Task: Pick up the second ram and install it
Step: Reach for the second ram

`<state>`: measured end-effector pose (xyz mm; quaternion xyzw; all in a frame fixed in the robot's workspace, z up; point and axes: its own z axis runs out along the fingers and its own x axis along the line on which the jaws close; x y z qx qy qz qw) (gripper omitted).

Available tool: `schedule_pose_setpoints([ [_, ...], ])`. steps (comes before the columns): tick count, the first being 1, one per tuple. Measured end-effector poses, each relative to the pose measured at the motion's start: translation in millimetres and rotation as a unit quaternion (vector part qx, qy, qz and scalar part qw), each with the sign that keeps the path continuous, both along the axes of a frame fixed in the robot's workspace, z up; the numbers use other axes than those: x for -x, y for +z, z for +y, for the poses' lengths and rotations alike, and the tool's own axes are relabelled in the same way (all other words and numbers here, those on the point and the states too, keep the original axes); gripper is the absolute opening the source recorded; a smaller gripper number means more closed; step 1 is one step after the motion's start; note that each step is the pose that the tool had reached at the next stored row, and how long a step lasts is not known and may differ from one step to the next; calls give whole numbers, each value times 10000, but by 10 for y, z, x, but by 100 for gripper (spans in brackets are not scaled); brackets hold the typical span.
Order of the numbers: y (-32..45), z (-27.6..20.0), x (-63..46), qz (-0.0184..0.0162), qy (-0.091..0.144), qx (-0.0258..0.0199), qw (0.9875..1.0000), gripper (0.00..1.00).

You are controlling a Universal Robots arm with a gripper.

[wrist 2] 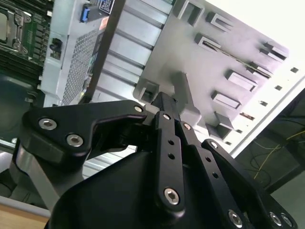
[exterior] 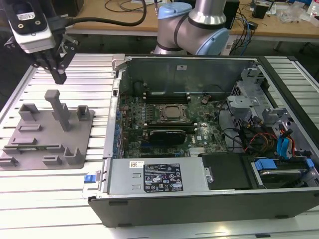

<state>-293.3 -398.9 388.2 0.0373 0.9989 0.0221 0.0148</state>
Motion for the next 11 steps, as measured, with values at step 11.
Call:
schedule_pose_setpoints([
  [11, -171, -3, 328, 0, -1, 0, 10000, 8],
])
